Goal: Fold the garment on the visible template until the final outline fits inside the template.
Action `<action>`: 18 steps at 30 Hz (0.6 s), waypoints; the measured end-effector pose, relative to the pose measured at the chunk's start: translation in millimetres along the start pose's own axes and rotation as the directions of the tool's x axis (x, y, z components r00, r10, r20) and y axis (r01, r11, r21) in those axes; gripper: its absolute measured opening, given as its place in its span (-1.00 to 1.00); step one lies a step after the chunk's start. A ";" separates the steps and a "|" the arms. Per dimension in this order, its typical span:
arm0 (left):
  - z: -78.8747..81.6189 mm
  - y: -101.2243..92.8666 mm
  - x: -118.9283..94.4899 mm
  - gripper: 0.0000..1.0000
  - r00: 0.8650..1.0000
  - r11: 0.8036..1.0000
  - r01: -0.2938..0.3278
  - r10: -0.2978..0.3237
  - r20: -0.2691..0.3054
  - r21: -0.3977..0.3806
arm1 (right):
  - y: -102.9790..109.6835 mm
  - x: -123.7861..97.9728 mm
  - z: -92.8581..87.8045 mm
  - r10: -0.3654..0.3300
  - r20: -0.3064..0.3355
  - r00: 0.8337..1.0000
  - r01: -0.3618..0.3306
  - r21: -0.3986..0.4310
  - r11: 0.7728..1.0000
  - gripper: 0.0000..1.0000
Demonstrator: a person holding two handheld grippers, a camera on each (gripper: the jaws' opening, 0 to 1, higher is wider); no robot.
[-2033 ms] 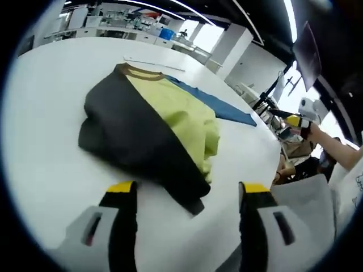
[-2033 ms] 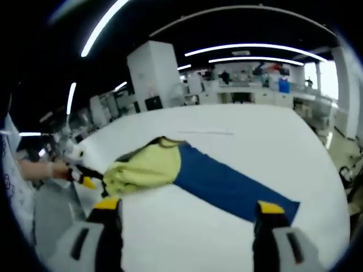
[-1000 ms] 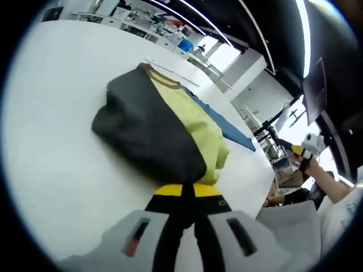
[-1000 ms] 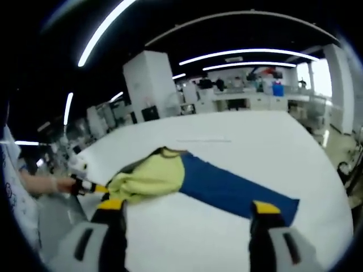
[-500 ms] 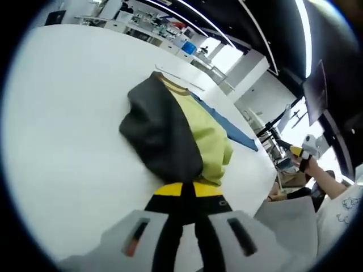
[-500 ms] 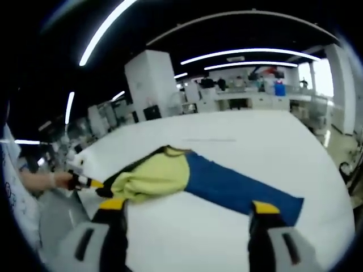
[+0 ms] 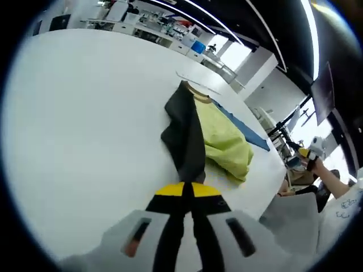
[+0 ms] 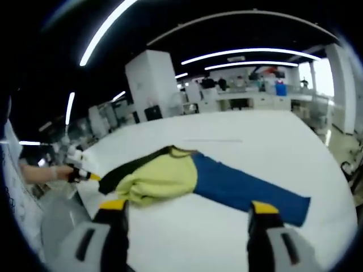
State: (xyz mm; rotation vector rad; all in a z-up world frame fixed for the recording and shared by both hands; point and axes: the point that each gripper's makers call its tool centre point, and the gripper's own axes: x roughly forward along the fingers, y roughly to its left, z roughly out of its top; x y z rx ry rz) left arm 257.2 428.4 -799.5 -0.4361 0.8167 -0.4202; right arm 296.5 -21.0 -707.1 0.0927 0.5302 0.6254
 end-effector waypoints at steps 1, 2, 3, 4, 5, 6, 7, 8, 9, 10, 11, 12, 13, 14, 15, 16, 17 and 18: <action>2.3 4.7 -1.3 -1.00 1.000 1.000 -0.004 0.004 -0.004 -0.003 | 1.4 0.6 -0.4 -0.002 -0.001 1.000 0.003 0.002 1.000 0.73; 4.1 8.7 -1.9 -1.00 1.000 1.000 -0.008 0.008 -0.006 -0.003 | 7.2 2.7 -1.1 -0.008 -0.003 1.000 0.008 0.003 1.000 0.73; 6.5 15.1 -1.9 -1.00 1.000 1.000 -0.011 0.011 -0.012 -0.004 | 8.7 3.3 -1.7 -0.014 -0.006 1.000 0.014 0.005 1.000 0.72; 6.8 17.4 -1.5 -1.00 1.000 1.000 -0.004 0.004 -0.023 -0.007 | 8.6 3.4 -1.9 -0.021 -0.007 1.000 0.021 0.009 1.000 0.72; 7.0 21.2 -0.2 -1.00 0.999 1.000 0.001 -0.002 -0.037 -0.018 | 11.5 4.0 -2.2 -0.027 -0.009 1.000 0.027 0.020 0.999 0.71; 8.3 23.3 0.4 -1.00 0.999 1.000 0.005 -0.005 -0.037 -0.019 | 14.7 4.7 -2.0 -0.028 -0.010 1.000 0.028 0.024 0.999 0.72; 9.8 26.1 1.6 -1.00 0.999 1.000 0.008 -0.009 -0.039 -0.025 | 18.9 5.6 -1.7 -0.033 -0.013 0.999 0.033 0.025 0.999 0.72; 10.7 29.2 2.5 -1.00 0.999 1.000 0.007 -0.007 -0.043 -0.018 | 22.3 6.1 -1.2 -0.037 -0.017 0.999 0.038 0.023 0.999 0.72; 12.4 35.0 3.3 -1.00 0.999 1.000 -0.003 0.003 -0.046 -0.008 | 24.6 6.4 -0.6 -0.043 -0.020 0.999 0.043 0.020 0.999 0.72; 13.3 36.8 3.7 -1.00 0.999 1.000 -0.003 0.003 -0.047 -0.008 | 29.6 6.7 2.0 -0.051 -0.019 0.999 0.051 0.020 0.998 0.72; 15.5 40.0 4.0 -1.00 0.999 1.000 0.000 -0.001 -0.051 -0.017 | 32.9 6.6 4.1 -0.056 -0.016 0.998 0.056 0.022 0.998 0.72; 17.1 41.8 4.4 -1.00 0.998 1.000 0.005 -0.007 -0.055 -0.030 | 35.3 6.4 6.2 -0.059 -0.011 0.998 0.060 0.023 0.998 0.72; 20.0 44.9 4.5 -1.00 0.998 1.000 0.011 -0.013 -0.059 -0.028 | 37.2 6.3 9.6 -0.068 -0.005 0.998 0.068 0.019 0.998 0.73; 22.2 47.3 4.6 -1.00 0.998 1.000 0.011 -0.013 -0.060 -0.026 | 38.6 6.3 11.8 -0.072 -0.001 0.997 0.072 0.014 0.997 0.73; 24.4 49.7 4.4 -1.00 0.998 1.000 0.011 -0.013 -0.059 -0.023 | 42.5 6.9 13.8 -0.074 0.000 0.997 0.074 0.011 0.997 0.74; 28.0 54.3 4.1 -1.00 0.998 1.000 0.012 -0.013 -0.063 -0.017 | 46.1 7.6 15.1 -0.076 0.001 0.997 0.076 0.009 0.997 0.74; 31.1 58.5 3.4 -1.00 0.998 1.000 0.012 -0.013 -0.064 -0.016 | 48.3 8.6 16.2 -0.078 0.002 0.997 0.078 0.005 0.997 0.76; 33.3 60.1 2.1 -1.00 0.998 1.000 0.011 -0.012 -0.062 -0.012 | 44.8 9.7 14.9 -0.085 -0.001 0.996 0.085 0.001 0.996 0.77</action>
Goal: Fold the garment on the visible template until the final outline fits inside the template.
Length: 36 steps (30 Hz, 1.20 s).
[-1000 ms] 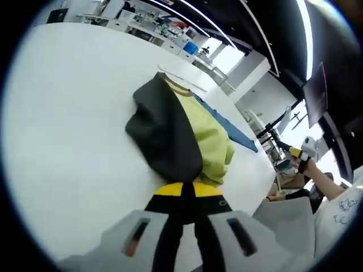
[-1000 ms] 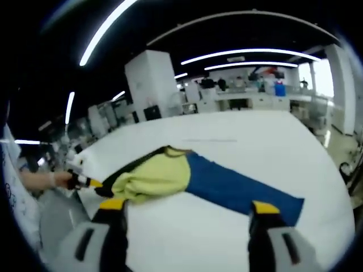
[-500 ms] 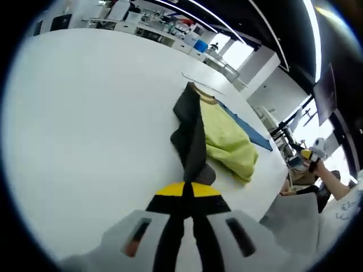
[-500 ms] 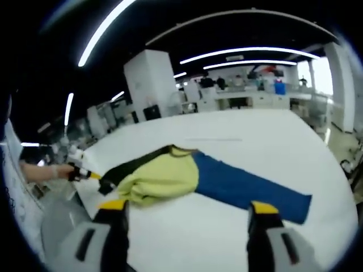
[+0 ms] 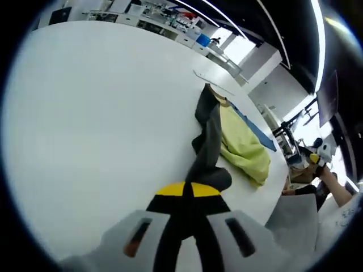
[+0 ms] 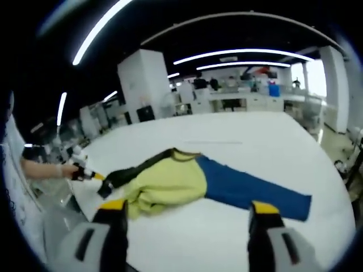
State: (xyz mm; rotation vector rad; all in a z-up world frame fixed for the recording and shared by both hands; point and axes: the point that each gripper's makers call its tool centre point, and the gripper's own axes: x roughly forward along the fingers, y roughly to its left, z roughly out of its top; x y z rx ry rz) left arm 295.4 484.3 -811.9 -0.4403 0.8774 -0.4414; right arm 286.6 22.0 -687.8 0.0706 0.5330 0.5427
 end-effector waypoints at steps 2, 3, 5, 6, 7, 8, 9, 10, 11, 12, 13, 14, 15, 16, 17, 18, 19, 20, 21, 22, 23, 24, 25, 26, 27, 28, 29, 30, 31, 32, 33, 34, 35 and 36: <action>4.7 6.8 -2.2 -1.00 1.000 1.000 -0.008 0.008 -0.001 0.010 | 3.5 2.0 -0.5 -0.007 -0.004 1.000 0.007 -0.006 1.000 0.78; 7.4 10.6 -2.9 -1.00 1.000 1.000 -0.009 0.009 0.000 0.013 | 5.5 4.2 -1.4 -0.013 -0.008 1.000 0.013 -0.008 1.000 0.79; 12.8 19.3 -4.6 -1.00 1.000 1.000 -0.014 0.014 0.001 0.014 | 6.5 6.6 -2.7 -0.021 -0.011 1.000 0.021 -0.009 1.000 0.78; 15.8 23.9 -5.8 -1.00 1.000 1.000 -0.019 0.019 0.002 0.014 | 10.0 7.1 -3.8 -0.025 -0.011 1.000 0.025 -0.004 1.000 0.78; 17.8 27.3 -7.0 -1.00 1.000 1.000 -0.025 0.025 0.001 0.015 | 11.6 8.4 -5.0 -0.026 -0.013 1.000 0.026 0.005 1.000 0.78; 20.4 30.0 -9.3 -1.00 1.000 0.999 -0.032 0.032 0.001 0.023 | 12.8 10.0 -6.2 -0.024 -0.016 1.000 0.025 0.008 1.000 0.78; 22.3 32.0 -10.6 -1.00 0.999 0.999 -0.035 0.035 0.006 0.027 | 15.0 12.5 -8.4 -0.023 -0.025 0.999 0.023 0.007 1.000 0.78; 24.3 34.2 -11.8 -1.00 0.999 0.999 -0.035 0.034 0.007 0.029 | 16.0 14.6 -10.3 -0.025 -0.034 0.999 0.025 0.003 1.000 0.78; 26.6 38.3 -12.7 -1.00 0.999 0.999 -0.038 0.038 0.005 0.028 | 17.4 16.7 -12.1 -0.026 -0.041 0.999 0.027 0.000 1.000 0.78; 27.2 39.5 -13.0 -1.00 0.999 0.999 -0.039 0.039 0.005 0.027 | 18.3 17.9 -13.0 -0.027 -0.044 0.999 0.027 0.001 1.000 0.78; 29.8 43.9 -13.2 -1.00 0.999 0.999 -0.043 0.043 0.007 0.029 | 18.7 19.0 -14.1 -0.028 -0.046 0.999 0.028 0.005 1.000 0.78; 30.4 46.6 -12.8 -1.00 0.999 0.998 -0.047 0.047 0.004 0.028 | 19.2 19.9 -14.7 -0.029 -0.047 0.998 0.029 0.009 1.000 0.77; 32.1 52.0 -12.4 -1.00 0.999 0.998 -0.053 0.053 -0.003 0.035 | 21.7 21.1 -15.4 -0.030 -0.051 0.998 0.030 0.013 0.999 0.77; 33.2 55.0 -12.3 -1.00 0.998 0.998 -0.056 0.057 -0.007 0.042 | 23.1 21.8 -15.9 -0.030 -0.054 0.998 0.031 0.014 0.999 0.78; 34.0 58.3 -12.2 -1.00 0.998 0.997 -0.061 0.061 -0.012 0.046 | 23.6 22.3 -16.8 -0.032 -0.059 0.998 0.033 0.013 0.999 0.78; 36.2 62.5 -12.1 -1.00 0.998 0.996 -0.065 0.066 -0.015 0.054 | 23.2 22.5 -17.4 -0.035 -0.062 0.997 0.036 0.011 0.999 0.77; 38.2 66.3 -11.5 -1.00 0.997 0.996 -0.067 0.069 -0.019 0.059 | 23.3 22.3 -17.7 -0.036 -0.064 0.997 0.037 0.012 0.999 0.77; 39.4 69.3 -10.8 -1.00 0.997 0.995 -0.070 0.072 -0.025 0.069 | 24.4 21.7 -18.2 -0.039 -0.066 0.997 0.040 0.016 0.999 0.77; 41.0 73.8 -10.4 -1.00 0.996 0.994 -0.077 0.080 -0.031 0.082 | 24.6 21.4 -18.5 -0.042 -0.068 0.997 0.043 0.018 0.999 0.77; 43.7 81.1 -9.3 -1.00 0.995 0.992 -0.088 0.092 -0.038 0.094 | 23.9 20.9 -18.9 -0.044 -0.069 0.997 0.045 0.018 0.999 0.77; 46.0 85.8 -8.4 -1.00 0.995 0.991 -0.091 0.095 -0.043 0.103 | 23.5 20.3 -19.9 -0.050 -0.074 0.996 0.051 0.017 0.999 0.77; 48.9 90.3 -7.2 -1.00 0.994 0.990 -0.091 0.097 -0.048 0.104 | 24.5 19.5 -21.0 -0.054 -0.078 0.995 0.055 0.017 0.998 0.77; 51.3 94.0 -6.4 -1.00 0.994 0.990 -0.091 0.097 -0.053 0.110 | 24.5 18.8 -21.3 -0.056 -0.078 0.995 0.058 0.020 0.998 0.77; 55.0 98.9 -5.2 -1.00 0.993 0.989 -0.092 0.099 -0.058 0.120 | 24.3 18.0 -22.0 -0.061 -0.079 0.995 0.063 0.027 0.998 0.77; 58.1 103.2 -4.3 -1.00 0.993 0.988 -0.096 0.104 -0.060 0.125 | 24.3 17.5 -22.6 -0.063 -0.080 0.995 0.066 0.030 0.997 0.77; 61.6 108.3 -2.7 -1.00 0.992 0.987 -0.100 0.109 -0.061 0.128 | 24.2 16.7 -23.5 -0.067 -0.083 0.994 0.070 0.031 0.997 0.77; 62.8 110.2 -2.0 -1.00 0.992 0.986 -0.102 0.111 -0.063 0.130 | 24.0 16.6 -24.2 -0.070 -0.085 0.994 0.073 0.031 0.997 0.77; 64.8 115.6 0.3 -1.00 0.990 0.984 -0.109 0.120 -0.074 0.138 | 23.5 16.6 -25.0 -0.072 -0.087 0.994 0.075 0.032 0.997 0.77; 66.9 119.2 1.9 -1.00 0.989 0.983 -0.115 0.127 -0.077 0.144 | 22.4 16.4 -26.1 -0.082 -0.091 0.992 0.086 0.036 0.996 0.76; 70.4 123.5 4.0 -1.00 0.988 0.981 -0.121 0.134 -0.078 0.150 | 21.8 16.2 -26.5 -0.084 -0.092 0.992 0.088 0.033 0.996 0.75; 73.3 126.2 5.6 -1.00 0.988 0.980 -0.123 0.136 -0.078 0.155 | 21.5 16.0 -27.1 -0.086 -0.094 0.992 0.089 0.034 0.995 0.75; 75.9 128.1 6.7 -1.00 0.987 0.979 -0.126 0.139 -0.078 0.160 | 21.2 15.9 -27.1 -0.086 -0.093 0.992 0.090 0.035 0.995 0.77; 79.3 130.0 8.6 -1.00 0.986 0.977 -0.132 0.147 -0.077 0.166 | 21.3 15.6 -26.7 -0.087 -0.090 0.992 0.090 0.033 0.995 0.78; 82.5 132.1 10.4 -1.00 0.985 0.974 -0.138 0.153 -0.075 0.177 | 21.4 15.3 -27.1 -0.088 -0.092 0.992 0.091 0.032 0.995 0.77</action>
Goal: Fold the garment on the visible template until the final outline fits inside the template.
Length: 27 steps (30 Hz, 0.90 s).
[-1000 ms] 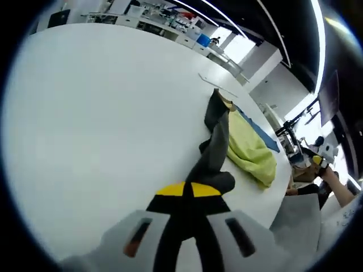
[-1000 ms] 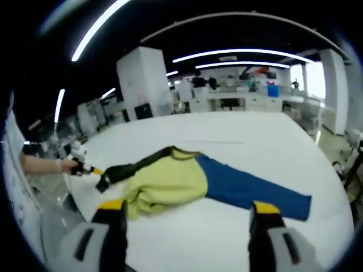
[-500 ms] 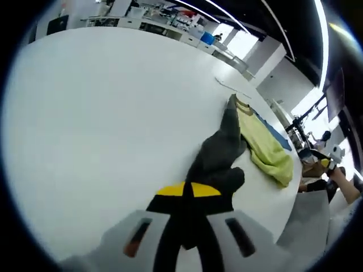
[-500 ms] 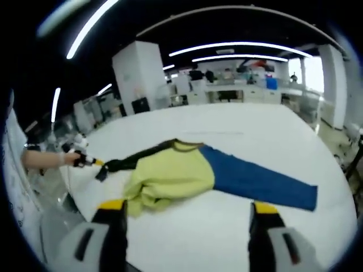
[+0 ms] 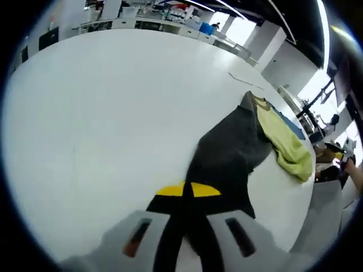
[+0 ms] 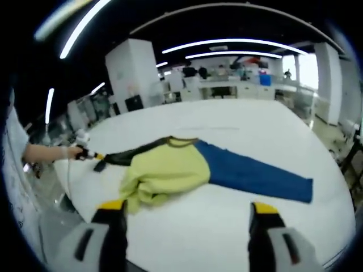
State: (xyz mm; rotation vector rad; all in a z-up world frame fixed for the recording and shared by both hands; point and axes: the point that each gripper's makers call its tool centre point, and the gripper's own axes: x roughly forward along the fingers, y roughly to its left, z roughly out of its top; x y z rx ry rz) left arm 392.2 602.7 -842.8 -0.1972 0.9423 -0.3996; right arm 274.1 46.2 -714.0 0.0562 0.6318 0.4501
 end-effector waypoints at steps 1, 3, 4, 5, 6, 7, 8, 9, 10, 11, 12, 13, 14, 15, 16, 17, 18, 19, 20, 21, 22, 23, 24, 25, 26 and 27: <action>1.9 1.8 1.7 -1.00 1.000 1.000 -0.005 0.005 -0.001 0.001 | -0.1 -0.4 0.2 -0.004 0.000 1.000 0.004 -0.004 1.000 0.77; 6.4 8.9 6.4 -1.00 1.000 1.000 -0.015 0.015 0.001 0.011 | 0.7 -0.5 1.4 -0.002 0.007 1.000 0.002 0.009 1.000 0.78; 8.4 10.2 6.6 -1.00 1.000 1.000 -0.021 0.021 0.005 0.010 | 0.1 -0.2 1.4 -0.003 0.007 1.000 0.003 0.011 1.000 0.79; 8.9 10.3 5.8 -1.00 0.999 0.999 -0.033 0.033 0.010 0.015 | 0.0 -0.4 1.0 -0.006 0.006 1.000 0.006 0.007 1.000 0.78; 8.4 9.6 5.6 -1.00 0.999 0.999 -0.036 0.036 0.009 0.015 | 0.3 -0.7 0.4 -0.007 0.003 1.000 0.007 0.003 1.000 0.78; 8.0 9.3 5.1 -1.00 0.999 0.999 -0.038 0.038 0.010 0.018 | 0.5 -0.8 0.0 -0.008 0.003 1.000 0.008 0.004 1.000 0.78; 8.2 10.0 5.1 -1.00 0.999 0.999 -0.039 0.039 0.010 0.015 | 0.4 -0.8 -0.3 -0.008 0.002 1.000 0.008 0.005 1.000 0.78; 8.2 11.4 4.8 -1.00 0.999 0.999 -0.046 0.045 0.009 0.011 | 0.2 -1.0 -0.8 -0.010 0.001 1.000 0.010 0.005 1.000 0.77; 8.0 11.4 4.3 -1.00 0.999 0.999 -0.050 0.049 0.010 0.016 | 0.3 -1.0 -1.0 -0.010 0.001 1.000 0.010 0.005 1.000 0.78; 7.9 11.8 3.9 -1.00 0.999 0.998 -0.052 0.052 0.011 0.016 | 0.6 -1.1 -1.2 -0.010 0.002 1.000 0.010 0.007 1.000 0.78; 7.1 9.9 3.2 -1.00 0.999 0.999 -0.051 0.051 0.012 0.016 | 1.2 -1.0 -1.4 -0.009 0.003 1.000 0.009 0.011 1.000 0.78; 5.2 4.9 1.0 -1.00 0.999 0.999 -0.050 0.050 0.013 0.014 | 1.2 -0.8 -1.6 -0.009 0.003 1.000 0.009 0.012 1.000 0.78; 4.8 4.4 0.7 -1.00 0.999 0.999 -0.049 0.049 0.014 0.006 | 1.3 -0.5 -1.7 -0.007 0.004 1.000 0.007 0.012 1.000 0.78; 4.6 3.9 0.6 -1.00 0.999 0.999 -0.048 0.048 0.014 0.002 | 1.5 0.0 -2.0 -0.007 0.002 1.000 0.007 0.013 1.000 0.77; 5.6 7.2 2.1 -1.00 0.999 0.999 -0.046 0.046 0.014 0.001 | 1.9 0.2 -2.3 -0.006 0.000 1.000 0.006 0.011 1.000 0.77; 6.9 10.9 3.7 -1.00 0.999 0.999 -0.046 0.046 0.015 0.002 | 2.1 0.6 -2.4 -0.005 -0.001 1.000 0.005 0.010 1.000 0.77; 7.0 11.2 3.9 -1.00 0.999 0.999 -0.046 0.046 0.015 0.000 | 2.3 0.8 -2.4 -0.003 -0.002 1.000 0.003 0.010 1.000 0.77; 6.6 9.6 3.4 -1.00 0.999 0.999 -0.047 0.047 0.016 -0.002 | 2.8 1.1 -1.9 -0.001 0.000 1.000 0.001 0.009 1.000 0.78; 7.3 9.5 3.6 -1.00 0.999 0.999 -0.045 0.045 0.023 0.004 | 2.7 1.4 -2.0 0.000 -0.001 1.000 0.000 0.010 1.000 0.78; 8.5 8.4 3.3 -1.00 0.999 0.999 -0.034 0.034 0.036 0.006 | 2.9 1.7 -1.7 0.001 -0.001 1.000 -0.001 0.007 1.000 0.78; 8.8 9.7 2.4 -0.98 0.999 0.999 -0.033 0.033 0.044 -0.006 | 2.8 1.8 -1.6 0.001 -0.002 1.000 -0.001 0.004 1.000 0.77; 9.1 10.5 1.9 -0.93 0.998 0.999 -0.032 0.033 0.048 -0.017 | 2.7 1.9 -1.4 0.002 -0.002 1.000 -0.002 0.003 1.000 0.77; 9.1 9.8 0.4 -0.84 0.998 0.999 -0.028 0.030 0.053 -0.028 | 2.4 2.1 -0.9 0.002 0.000 1.000 -0.002 0.003 1.000 0.78; 8.3 8.1 -2.3 -0.79 0.998 0.999 -0.025 0.027 0.057 -0.029 | 2.5 2.2 -0.3 0.003 0.003 1.000 -0.003 0.005 1.000 0.77; 7.7 6.9 -4.8 -0.75 0.998 0.999 -0.026 0.028 0.062 -0.028 | 2.7 2.2 0.1 0.004 0.005 1.000 -0.004 0.006 1.000 0.77; 6.9 5.9 -8.1 -0.68 0.997 0.999 -0.030 0.031 0.069 -0.025 | 2.9 2.4 0.2 0.006 0.006 1.000 -0.006 0.007 1.000 0.77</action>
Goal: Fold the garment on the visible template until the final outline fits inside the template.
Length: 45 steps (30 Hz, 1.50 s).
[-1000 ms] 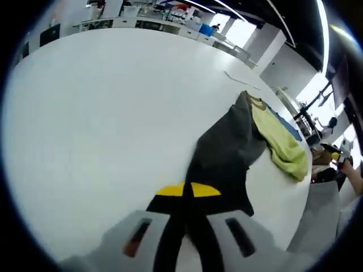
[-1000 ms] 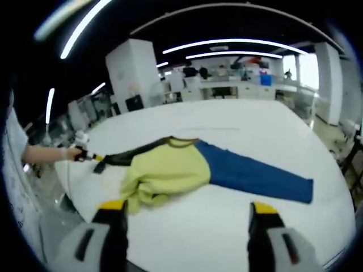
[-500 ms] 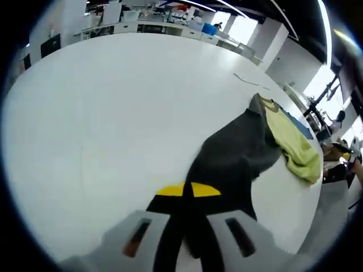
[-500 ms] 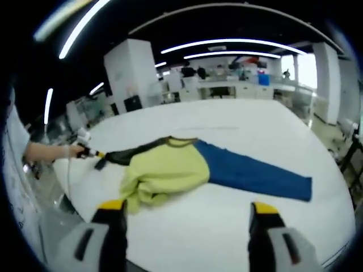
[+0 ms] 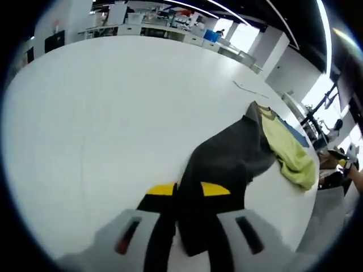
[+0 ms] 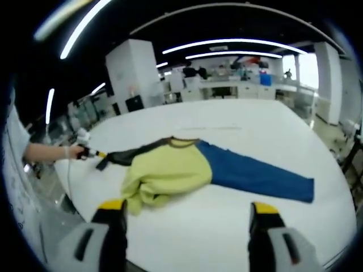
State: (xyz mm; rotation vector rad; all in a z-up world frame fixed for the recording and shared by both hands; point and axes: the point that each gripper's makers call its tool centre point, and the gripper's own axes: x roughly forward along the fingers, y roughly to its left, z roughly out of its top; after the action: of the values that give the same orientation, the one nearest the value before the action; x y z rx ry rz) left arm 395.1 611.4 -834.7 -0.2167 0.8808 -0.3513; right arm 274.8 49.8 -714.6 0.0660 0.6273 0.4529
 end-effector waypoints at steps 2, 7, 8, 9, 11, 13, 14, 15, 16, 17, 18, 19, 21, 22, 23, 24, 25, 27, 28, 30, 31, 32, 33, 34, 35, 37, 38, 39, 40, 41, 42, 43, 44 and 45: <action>0.1 -0.4 -4.3 -0.54 1.000 1.000 -0.002 0.002 0.014 -0.004 | 0.9 0.4 0.3 0.003 0.003 1.000 -0.003 -0.003 1.000 0.77; -7.9 -2.7 -14.3 -0.17 1.000 1.000 -0.009 0.009 0.021 0.004 | 4.6 1.4 -0.1 0.013 0.008 1.000 -0.013 -0.001 1.000 0.77; -9.7 -4.4 -17.0 -0.12 0.999 1.000 -0.022 0.022 0.028 0.016 | 5.1 1.6 -0.3 0.015 0.009 1.000 -0.015 -0.001 1.000 0.77; -13.5 -8.3 -20.5 -0.08 0.999 0.999 -0.030 0.029 0.033 0.037 | 4.9 1.8 -0.4 0.017 0.011 1.000 -0.017 0.000 1.000 0.77; -21.3 -13.1 -24.6 -0.05 0.999 0.997 -0.044 0.043 0.026 0.056 | 5.8 1.8 -0.3 0.019 0.013 1.000 -0.019 0.000 1.000 0.77; -26.4 -18.1 -27.4 0.00 0.999 0.997 -0.045 0.044 0.029 0.062 | 6.9 1.6 0.2 0.021 0.017 1.000 -0.021 0.001 1.000 0.77; -28.3 -20.2 -28.3 0.04 0.999 0.997 -0.046 0.044 0.028 0.058 | 7.4 1.4 0.5 0.023 0.020 1.000 -0.023 0.002 1.000 0.77; -29.8 -23.3 -29.3 0.08 0.999 0.998 -0.045 0.043 0.033 0.051 | 7.7 1.4 0.5 0.024 0.020 1.000 -0.024 0.002 1.000 0.77; -31.3 -25.7 -29.9 0.09 0.999 0.998 -0.043 0.041 0.033 0.051 | 7.9 1.2 0.1 0.025 0.019 1.000 -0.025 0.002 1.000 0.77; -33.2 -29.3 -30.9 0.10 0.998 0.998 -0.045 0.043 0.036 0.053 | 7.9 1.1 -0.1 0.026 0.019 0.999 -0.026 0.001 1.000 0.77; -34.8 -30.9 -31.1 0.09 0.998 0.997 -0.046 0.044 0.034 0.057 | 7.6 1.1 -0.5 0.027 0.019 0.999 -0.027 0.002 1.000 0.77; -36.3 -31.9 -30.9 0.08 0.999 0.997 -0.046 0.044 0.033 0.062 | 7.0 1.1 -0.5 0.027 0.020 0.999 -0.027 0.004 1.000 0.77; -39.3 -33.1 -31.0 0.08 0.998 0.997 -0.051 0.049 0.031 0.062 | 7.0 0.6 -0.3 0.026 0.024 0.999 -0.026 0.006 1.000 0.76; -40.0 -32.7 -31.3 0.09 0.998 0.997 -0.061 0.060 0.031 0.055 | 6.6 0.4 0.0 0.027 0.028 0.999 -0.028 0.009 1.000 0.76; -39.9 -30.2 -32.1 0.08 0.996 0.995 -0.083 0.080 0.039 0.057 | 6.2 0.4 0.2 0.028 0.030 0.999 -0.028 0.012 1.000 0.76; -41.2 -30.1 -32.4 0.03 0.996 0.994 -0.085 0.083 0.034 0.064 | 6.0 0.0 -0.3 0.028 0.031 0.999 -0.029 0.013 1.000 0.76; -42.1 -27.9 -33.2 -0.01 0.995 0.993 -0.095 0.093 0.032 0.071 | 6.0 -0.3 -0.8 0.029 0.031 0.999 -0.029 0.013 0.999 0.76; -42.7 -20.7 -33.8 -0.10 0.992 0.989 -0.122 0.119 0.035 0.088 | 5.3 -0.8 -1.7 0.029 0.035 0.999 -0.030 0.018 0.999 0.76; -43.2 -18.2 -32.2 -0.15 0.992 0.989 -0.124 0.122 0.032 0.086 | 5.3 -1.0 -2.0 0.030 0.036 0.999 -0.030 0.020 0.999 0.76; -44.1 -16.1 -31.9 -0.27 0.991 0.988 -0.129 0.127 0.030 0.083 | 5.4 -1.6 -3.4 0.028 0.036 0.999 -0.029 0.024 0.999 0.75; -45.0 -14.7 -31.7 -0.30 0.990 0.987 -0.137 0.135 0.026 0.083 | 5.3 -2.5 -4.0 0.027 0.037 0.999 -0.028 0.026 0.999 0.75; -45.6 -13.0 -31.3 -0.33 0.989 0.985 -0.146 0.145 0.027 0.086 | 5.1 -3.0 -4.6 0.027 0.038 0.999 -0.028 0.028 0.999 0.75; -46.7 -12.6 -31.5 -0.38 0.989 0.985 -0.150 0.149 0.022 0.088 | 4.9 -3.8 -5.4 0.026 0.038 0.999 -0.028 0.032 0.999 0.75; -48.2 -12.1 -31.3 -0.40 0.988 0.985 -0.154 0.153 0.019 0.084 | 4.2 -4.2 -5.8 0.025 0.038 0.999 -0.026 0.034 0.999 0.75; -50.3 -12.4 -31.0 -0.43 0.988 0.985 -0.153 0.153 0.013 0.079 | 3.3 -4.8 -5.9 0.023 0.040 0.999 -0.025 0.035 0.999 0.75; -52.8 -11.9 -31.7 -0.52 0.986 0.982 -0.167 0.167 0.008 0.093 | 3.9 -6.1 -5.9 0.020 0.044 0.999 -0.022 0.041 0.999 0.75; -53.3 -10.5 -31.6 -0.59 0.985 0.980 -0.172 0.172 0.005 0.103 | 4.1 -6.5 -5.8 0.020 0.045 0.999 -0.022 0.042 0.999 0.74; -54.6 -10.8 -32.3 -0.63 0.985 0.980 -0.173 0.174 0.008 0.102 | 4.2 -7.0 -6.0 0.019 0.045 0.999 -0.021 0.043 0.999 0.74; -55.0 -9.5 -32.9 -0.66 0.984 0.978 -0.180 0.180 0.010 0.102 | 4.4 -7.2 -6.2 0.018 0.044 0.999 -0.020 0.042 0.999 0.74; -55.5 -9.0 -32.3 -0.71 0.984 0.979 -0.180 0.180 0.011 0.100 | 4.7 -7.4 -6.5 0.018 0.044 0.999 -0.020 0.042 0.999 0.74; -56.4 -6.9 -31.2 -0.75 0.983 0.978 -0.184 0.184 0.012 0.100 | 4.9 -7.6 -6.8 0.018 0.043 0.999 -0.019 0.043 0.999 0.74; -56.7 -6.3 -31.4 -0.78 0.982 0.977 -0.189 0.188 0.013 0.101 | 4.9 -7.6 -6.9 0.017 0.044 0.999 -0.019 0.044 0.999 0.74; -56.9 -5.3 -31.5 -0.84 0.981 0.975 -0.194 0.194 0.012 0.111 | 5.0 -7.5 -7.0 0.018 0.045 0.999 -0.020 0.046 0.999 0.74; -57.3 -4.2 -31.5 -0.87 0.980 0.972 -0.200 0.201 0.008 0.119 | 5.1 -7.3 -7.2 0.018 0.045 0.999 -0.020 0.049 0.999 0.74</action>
State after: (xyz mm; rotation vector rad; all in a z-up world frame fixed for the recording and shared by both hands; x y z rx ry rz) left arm 330.9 617.3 -846.5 -0.0156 0.8739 -0.2151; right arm 263.3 50.7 -715.5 0.1284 0.5943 0.4532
